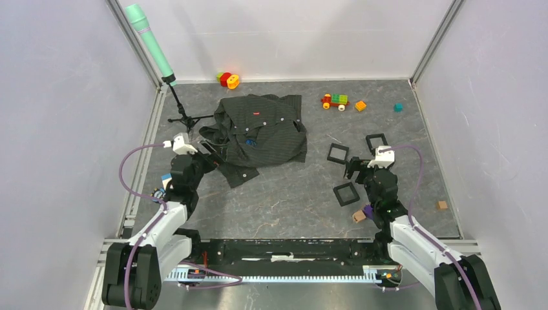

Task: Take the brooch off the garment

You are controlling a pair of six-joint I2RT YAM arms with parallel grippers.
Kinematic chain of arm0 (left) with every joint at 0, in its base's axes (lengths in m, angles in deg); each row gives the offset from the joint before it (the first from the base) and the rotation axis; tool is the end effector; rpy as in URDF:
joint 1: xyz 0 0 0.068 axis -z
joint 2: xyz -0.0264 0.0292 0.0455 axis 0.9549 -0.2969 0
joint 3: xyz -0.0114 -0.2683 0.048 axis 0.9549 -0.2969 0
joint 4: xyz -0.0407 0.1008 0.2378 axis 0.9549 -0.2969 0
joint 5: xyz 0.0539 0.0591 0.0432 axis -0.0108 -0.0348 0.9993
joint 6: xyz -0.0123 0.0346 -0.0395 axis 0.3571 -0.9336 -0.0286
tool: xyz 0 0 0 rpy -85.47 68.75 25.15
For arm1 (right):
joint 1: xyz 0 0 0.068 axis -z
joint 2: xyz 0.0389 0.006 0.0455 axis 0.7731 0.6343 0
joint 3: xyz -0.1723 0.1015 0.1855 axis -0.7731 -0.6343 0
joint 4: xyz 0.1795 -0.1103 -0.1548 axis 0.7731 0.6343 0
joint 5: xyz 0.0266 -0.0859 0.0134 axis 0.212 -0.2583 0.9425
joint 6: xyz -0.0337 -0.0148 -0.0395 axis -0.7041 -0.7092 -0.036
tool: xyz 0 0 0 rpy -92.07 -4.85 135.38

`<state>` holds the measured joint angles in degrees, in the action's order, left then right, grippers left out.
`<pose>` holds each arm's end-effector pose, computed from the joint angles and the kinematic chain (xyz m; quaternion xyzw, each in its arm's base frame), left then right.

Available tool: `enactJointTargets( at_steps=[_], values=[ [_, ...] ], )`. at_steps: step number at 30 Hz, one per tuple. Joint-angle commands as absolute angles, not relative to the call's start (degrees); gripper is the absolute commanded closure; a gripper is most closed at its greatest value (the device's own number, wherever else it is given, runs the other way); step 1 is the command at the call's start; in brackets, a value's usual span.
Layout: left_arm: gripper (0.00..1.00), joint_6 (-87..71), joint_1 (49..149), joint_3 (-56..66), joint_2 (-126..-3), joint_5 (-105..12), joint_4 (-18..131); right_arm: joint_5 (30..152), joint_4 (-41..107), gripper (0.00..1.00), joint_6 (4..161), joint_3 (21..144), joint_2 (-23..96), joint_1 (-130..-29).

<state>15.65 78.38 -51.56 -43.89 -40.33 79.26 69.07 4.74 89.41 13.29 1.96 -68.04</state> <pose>0.2001 -0.0211 0.1950 -0.1922 0.7647 -0.2302 0.5703 0.1650 0.0422 0.1683 0.0566 0.7778 0.0705 0.6219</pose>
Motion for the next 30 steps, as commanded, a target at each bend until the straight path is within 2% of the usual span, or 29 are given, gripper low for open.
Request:
enactJointTargets(
  at_steps=[1,7,10,13,23,30],
  values=[
    [0.0,13.9,78.5,-53.5,-42.3,-44.8,85.9,66.9,5.2,0.02,92.5,14.9,1.2,-68.2],
    [0.0,13.4,78.5,-54.4,-41.7,-45.3,85.9,70.4,4.0,0.02,93.8,16.7,4.9,-68.2],
    [0.01,16.0,78.5,-54.9,-44.6,-47.8,90.0,74.6,5.6,0.02,95.0,21.8,9.6,-68.2],
    [0.02,17.5,78.6,-52.6,-48.2,-48.4,87.6,78.1,9.0,0.02,97.4,27.4,15.5,-69.3],
    [0.14,16.6,78.5,-49.7,-52.6,-48.4,83.0,77.9,10.5,0.06,104.0,45.0,38.4,-79.9],
    [0.16,18.3,78.4,-49.2,-51.3,-44.1,77.2,75.1,11.0,0.07,108.6,54.6,49.5,-85.0]
  ],
)
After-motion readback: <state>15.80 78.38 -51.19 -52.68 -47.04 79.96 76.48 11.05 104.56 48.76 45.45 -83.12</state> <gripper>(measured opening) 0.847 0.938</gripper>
